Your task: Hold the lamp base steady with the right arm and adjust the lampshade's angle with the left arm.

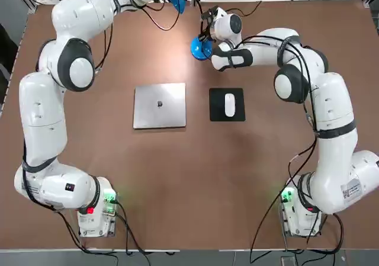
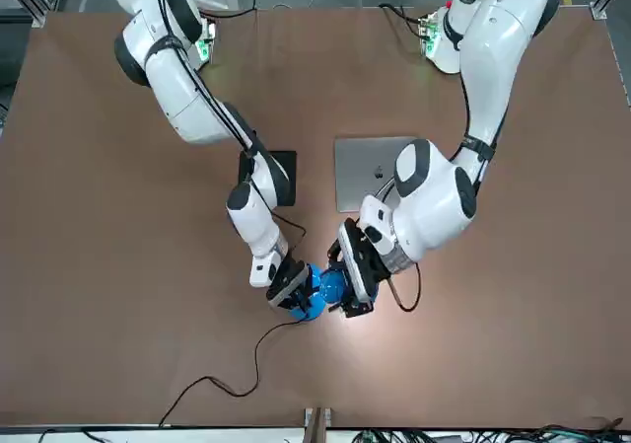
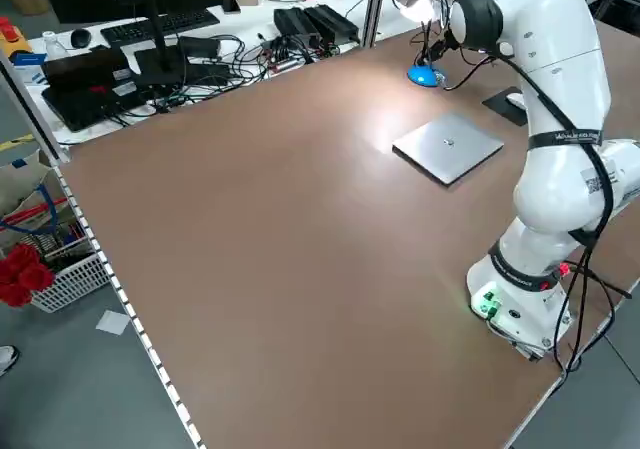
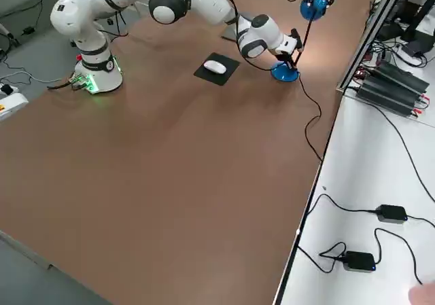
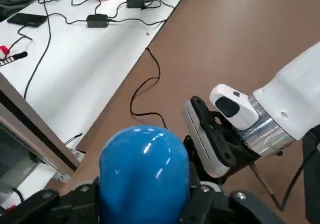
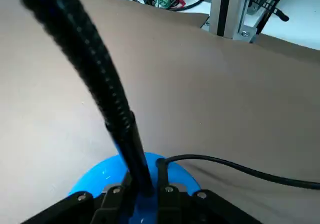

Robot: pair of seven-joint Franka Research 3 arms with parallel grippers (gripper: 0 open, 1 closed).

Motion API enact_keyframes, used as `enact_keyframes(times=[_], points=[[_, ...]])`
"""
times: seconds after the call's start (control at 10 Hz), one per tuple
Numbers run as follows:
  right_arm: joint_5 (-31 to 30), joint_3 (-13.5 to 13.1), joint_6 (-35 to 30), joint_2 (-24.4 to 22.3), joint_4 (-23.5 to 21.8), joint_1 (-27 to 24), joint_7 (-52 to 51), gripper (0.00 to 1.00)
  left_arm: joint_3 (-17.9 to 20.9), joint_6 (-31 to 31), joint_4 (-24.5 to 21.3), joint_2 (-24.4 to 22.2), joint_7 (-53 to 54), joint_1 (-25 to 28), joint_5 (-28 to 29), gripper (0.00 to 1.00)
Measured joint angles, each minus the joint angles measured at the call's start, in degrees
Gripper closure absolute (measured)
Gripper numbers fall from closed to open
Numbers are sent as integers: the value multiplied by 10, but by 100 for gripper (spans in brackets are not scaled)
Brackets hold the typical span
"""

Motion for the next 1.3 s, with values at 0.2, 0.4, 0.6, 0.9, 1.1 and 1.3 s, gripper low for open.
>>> enact_keyframes(times=[0.2,0.4,0.6,0.9,1.1,1.3], points=[[0,0,0,0,0,0,0,78,0,0,0,0,-20,0,0,42],[0,-1,1,0,0,0,0,78,1,0,0,0,-61,0,0,46],[0,-1,1,0,0,1,0,78,1,0,0,0,-105,0,0,46],[0,-1,1,0,0,1,0,78,1,0,0,0,-195,0,1,46],[0,-2,1,0,0,1,0,78,1,0,0,0,-249,0,5,46],[0,-2,1,0,0,1,0,78,1,0,0,0,-297,-1,14,45]])
